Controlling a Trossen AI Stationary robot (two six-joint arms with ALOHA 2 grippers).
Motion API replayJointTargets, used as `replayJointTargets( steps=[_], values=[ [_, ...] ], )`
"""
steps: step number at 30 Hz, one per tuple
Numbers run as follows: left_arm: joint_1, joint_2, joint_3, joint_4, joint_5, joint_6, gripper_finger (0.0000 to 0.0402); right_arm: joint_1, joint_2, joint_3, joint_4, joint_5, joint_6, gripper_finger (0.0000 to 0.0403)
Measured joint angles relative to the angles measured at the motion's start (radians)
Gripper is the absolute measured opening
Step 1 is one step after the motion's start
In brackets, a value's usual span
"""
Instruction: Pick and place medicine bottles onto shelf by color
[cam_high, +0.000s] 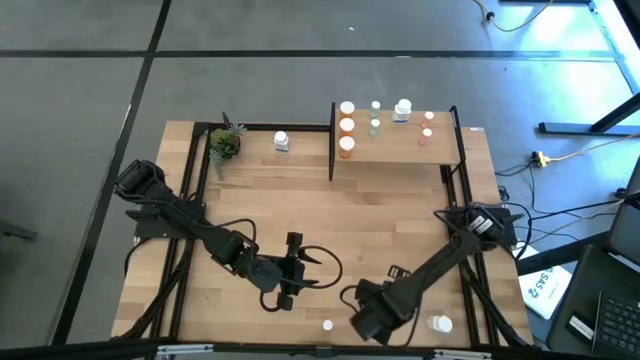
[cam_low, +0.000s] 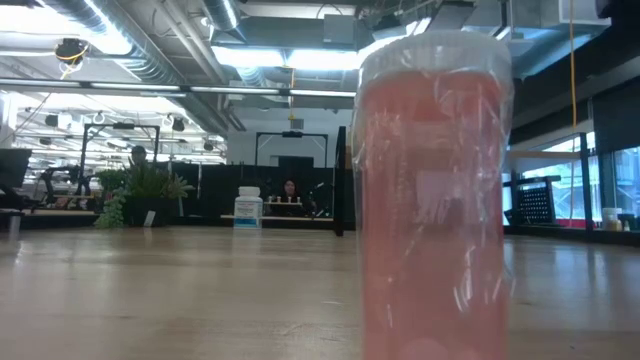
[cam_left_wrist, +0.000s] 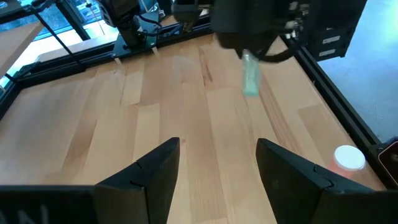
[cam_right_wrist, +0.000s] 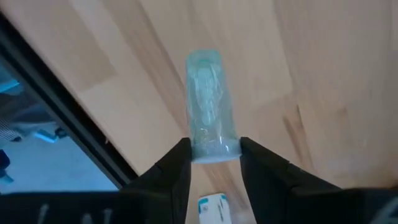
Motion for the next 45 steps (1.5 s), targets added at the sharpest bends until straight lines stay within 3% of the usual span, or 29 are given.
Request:
replayJointTargets(
  steps=[15,32,40,45],
  values=[
    [0.000,0.000,0.000,0.000,0.000,0.000,0.0206,-0.115,0.001,-0.095,-0.008,-0.172,-0.003,0.0128],
    [0.000,0.000,0.000,0.000,0.000,0.000,0.0206,-0.121,0.002,-0.114,0.037,-0.125,-0.047,0.0128],
    [0.000,0.000,0.000,0.000,0.000,0.000,0.0206,-0.134,0.002,-0.114,0.023,-0.233,-0.013,0.0128],
    [0.000,0.000,0.000,0.000,0.000,0.000,0.0206,-0.157,0.006,-0.114,0.010,-0.240,0.033,0.0128]
  ],
)
